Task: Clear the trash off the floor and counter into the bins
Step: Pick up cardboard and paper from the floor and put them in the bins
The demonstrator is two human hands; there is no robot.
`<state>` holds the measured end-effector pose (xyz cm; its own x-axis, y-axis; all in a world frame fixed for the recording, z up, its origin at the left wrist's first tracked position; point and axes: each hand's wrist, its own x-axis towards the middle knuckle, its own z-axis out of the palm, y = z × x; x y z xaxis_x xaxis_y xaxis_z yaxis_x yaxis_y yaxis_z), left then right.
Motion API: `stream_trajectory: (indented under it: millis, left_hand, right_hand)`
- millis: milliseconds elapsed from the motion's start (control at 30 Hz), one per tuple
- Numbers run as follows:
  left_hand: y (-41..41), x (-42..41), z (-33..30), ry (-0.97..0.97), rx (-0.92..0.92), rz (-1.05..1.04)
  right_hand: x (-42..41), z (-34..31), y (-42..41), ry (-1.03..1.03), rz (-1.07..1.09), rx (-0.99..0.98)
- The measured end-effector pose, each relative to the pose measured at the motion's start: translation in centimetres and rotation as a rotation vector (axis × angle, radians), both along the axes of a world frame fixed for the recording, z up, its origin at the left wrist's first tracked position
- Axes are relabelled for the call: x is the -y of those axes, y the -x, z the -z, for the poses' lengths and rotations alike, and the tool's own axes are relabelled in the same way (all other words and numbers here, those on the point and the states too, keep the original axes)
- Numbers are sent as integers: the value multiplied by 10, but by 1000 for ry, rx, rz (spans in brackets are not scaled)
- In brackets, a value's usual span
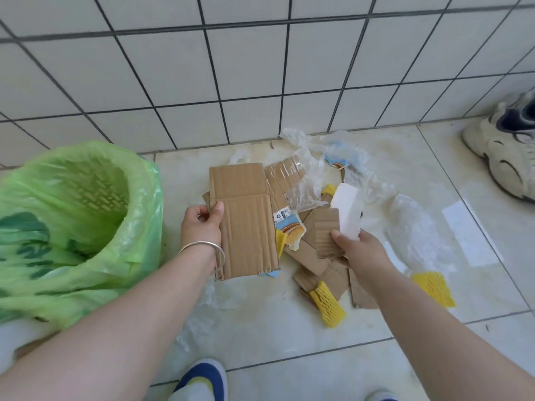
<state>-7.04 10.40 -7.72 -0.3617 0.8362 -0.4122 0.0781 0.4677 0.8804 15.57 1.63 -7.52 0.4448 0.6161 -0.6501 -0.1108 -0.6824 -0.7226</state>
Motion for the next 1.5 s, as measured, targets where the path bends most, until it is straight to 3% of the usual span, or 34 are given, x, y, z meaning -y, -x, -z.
stream_trajectory:
  millis: [133, 333, 533, 733, 867, 1033, 1300, 1500]
  left_hand:
    - [9, 13, -47, -95, 21, 12]
    - [55, 41, -141, -273, 120, 45]
    - [139, 91, -214, -300, 180, 110]
    - [228, 140, -249, -347, -58, 118]
    - [266, 159, -245, -360, -117, 64]
    - [310, 173, -197, -271, -123, -28]
    - [325, 174, -119, -92, -169, -187]
    - [305, 155, -75, -36, -315, -96]
  right_hand:
    - [-14, -54, 33, -173, 3, -281]
    - [-19, -161, 93, -359, -57, -437]
    - [14, -230, 180, -415, -130, -306]
    - [42, -258, 266, -454, -229, -80]
    - [48, -258, 302, -486, -372, 229]
    - [58, -239, 323, -409, -666, 556]
    - [62, -167, 374, -217, -929, 712]
    - [54, -111, 391, -14, -1059, 743]
